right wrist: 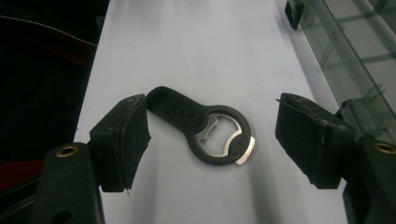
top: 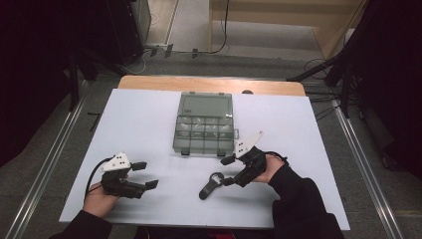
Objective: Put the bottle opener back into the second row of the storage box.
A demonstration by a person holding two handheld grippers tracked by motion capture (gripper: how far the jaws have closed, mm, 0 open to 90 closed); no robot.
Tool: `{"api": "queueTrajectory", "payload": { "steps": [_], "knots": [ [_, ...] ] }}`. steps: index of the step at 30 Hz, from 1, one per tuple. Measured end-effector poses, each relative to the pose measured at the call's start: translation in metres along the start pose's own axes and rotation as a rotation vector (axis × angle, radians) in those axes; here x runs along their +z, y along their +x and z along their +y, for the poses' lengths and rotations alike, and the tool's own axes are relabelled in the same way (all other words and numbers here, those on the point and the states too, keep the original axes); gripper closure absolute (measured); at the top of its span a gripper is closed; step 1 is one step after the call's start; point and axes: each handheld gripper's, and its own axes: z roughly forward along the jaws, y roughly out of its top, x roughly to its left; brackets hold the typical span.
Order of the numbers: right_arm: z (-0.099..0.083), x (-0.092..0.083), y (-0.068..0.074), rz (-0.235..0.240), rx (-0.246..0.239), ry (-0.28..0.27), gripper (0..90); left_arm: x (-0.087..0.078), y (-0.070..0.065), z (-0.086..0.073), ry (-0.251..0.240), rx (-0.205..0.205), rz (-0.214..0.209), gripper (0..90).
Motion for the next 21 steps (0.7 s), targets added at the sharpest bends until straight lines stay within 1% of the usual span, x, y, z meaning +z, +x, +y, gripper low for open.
{"api": "queueTrajectory", "payload": {
  "steps": [2, 3, 6, 8, 10, 11, 12, 13, 14, 15, 17, 21],
  "knots": [
    [0.003, 0.001, -0.001, 0.004, -0.014, 0.000, 26.9, 0.000, 0.000, 0.000, 0.001, 0.000, 0.000, 17.3],
    [0.005, 0.001, -0.002, 0.010, -0.027, 0.000, 27.0, 0.000, 0.000, 0.000, -0.002, -0.002, 0.000, 17.3],
    [0.009, 0.003, -0.003, 0.031, -0.044, -0.001, 27.0, 0.000, 0.001, 0.000, -0.003, -0.004, 0.001, 17.3],
    [0.010, 0.004, -0.003, 0.037, -0.049, 0.008, 27.0, 0.000, 0.001, 0.000, -0.002, -0.004, 0.002, 17.3],
    [0.013, 0.007, -0.005, 0.052, -0.067, 0.038, 27.0, 0.001, 0.001, 0.000, -0.002, -0.004, -0.001, 17.3],
    [0.015, 0.009, -0.005, 0.060, -0.078, 0.046, 27.0, 0.001, 0.000, 0.000, -0.003, -0.004, 0.000, 17.3],
    [0.015, 0.009, -0.005, 0.060, -0.078, 0.046, 27.0, 0.001, 0.000, 0.000, -0.003, -0.004, 0.000, 17.3],
    [0.017, 0.011, -0.005, 0.080, -0.090, 0.055, 27.0, 0.000, 0.000, 0.000, -0.003, -0.004, 0.000, 17.3],
    [0.018, 0.011, -0.005, 0.085, -0.095, 0.059, 27.0, 0.000, 0.000, 0.000, -0.003, -0.004, 0.000, 17.3],
    [0.019, 0.012, -0.006, 0.093, -0.112, 0.069, 27.0, 0.000, 0.001, 0.000, -0.002, -0.001, 0.001, 17.3],
    [0.022, 0.013, -0.006, 0.107, -0.131, 0.082, 27.0, 0.000, 0.000, 0.000, -0.003, -0.004, 0.000, 17.3],
    [0.028, 0.014, -0.006, 0.142, -0.152, 0.086, 27.4, 0.000, 0.000, 0.000, -0.001, 0.000, -0.002, 17.3]
  ]
}}
